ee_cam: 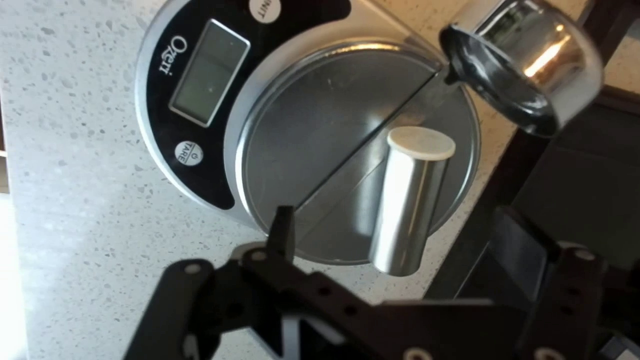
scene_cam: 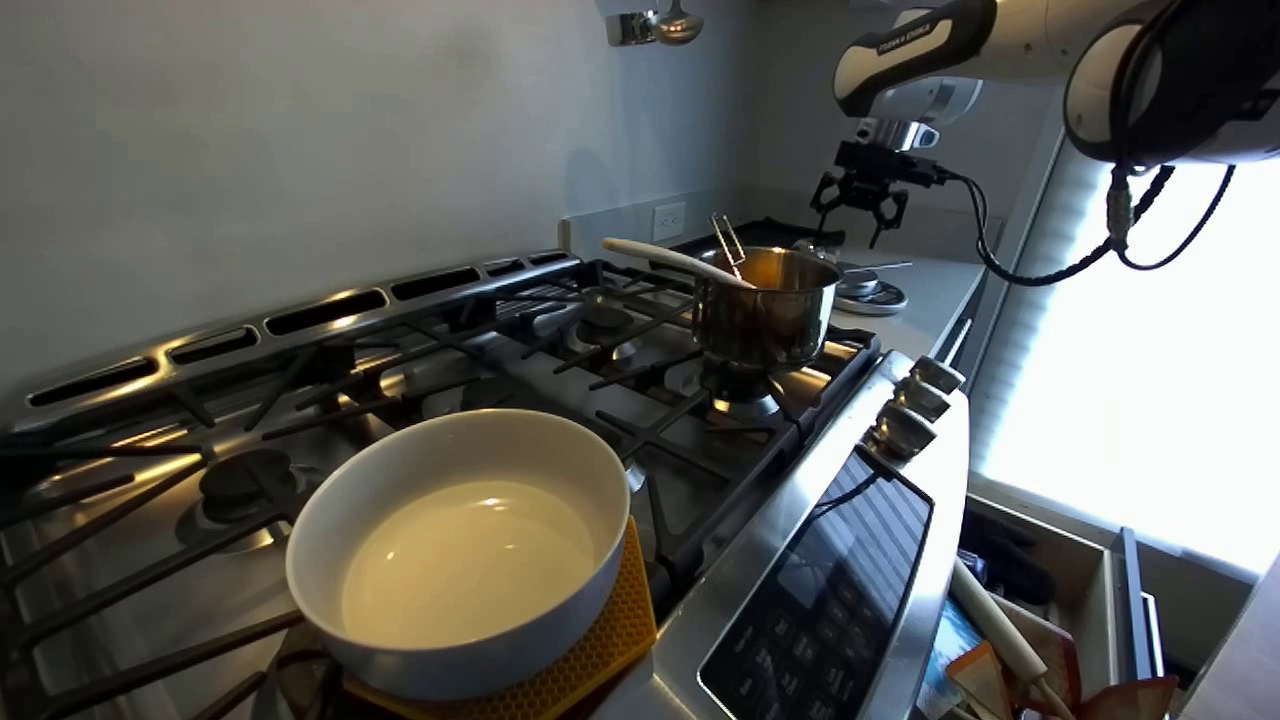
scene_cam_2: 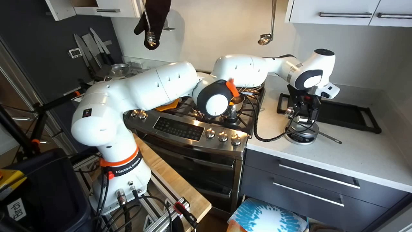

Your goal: Put a silver cylinder on the kitchen scale

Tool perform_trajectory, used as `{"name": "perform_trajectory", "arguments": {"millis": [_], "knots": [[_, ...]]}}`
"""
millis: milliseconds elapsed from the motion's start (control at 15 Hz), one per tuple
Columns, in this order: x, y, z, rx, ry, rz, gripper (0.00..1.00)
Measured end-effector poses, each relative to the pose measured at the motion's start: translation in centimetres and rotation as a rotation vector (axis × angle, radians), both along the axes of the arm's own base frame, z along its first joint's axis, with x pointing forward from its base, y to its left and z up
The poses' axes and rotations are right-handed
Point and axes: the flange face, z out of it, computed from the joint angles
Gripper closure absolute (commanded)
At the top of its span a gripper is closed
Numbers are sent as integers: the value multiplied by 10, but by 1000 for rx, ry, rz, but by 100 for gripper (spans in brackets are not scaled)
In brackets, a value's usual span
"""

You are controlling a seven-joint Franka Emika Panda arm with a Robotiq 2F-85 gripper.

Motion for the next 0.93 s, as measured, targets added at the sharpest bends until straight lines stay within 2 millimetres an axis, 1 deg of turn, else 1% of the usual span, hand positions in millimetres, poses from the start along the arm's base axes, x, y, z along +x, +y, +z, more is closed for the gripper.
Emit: {"name": "perform_trajectory", "arguments": {"millis": [200, 467, 667, 933], "knots": [[-4, 3, 9, 22, 47, 36, 0], [-16, 9, 26, 63, 148, 234, 0], [-24, 10, 37, 74, 196, 389, 0], [-28, 14, 45, 78, 226, 524, 0]]}}
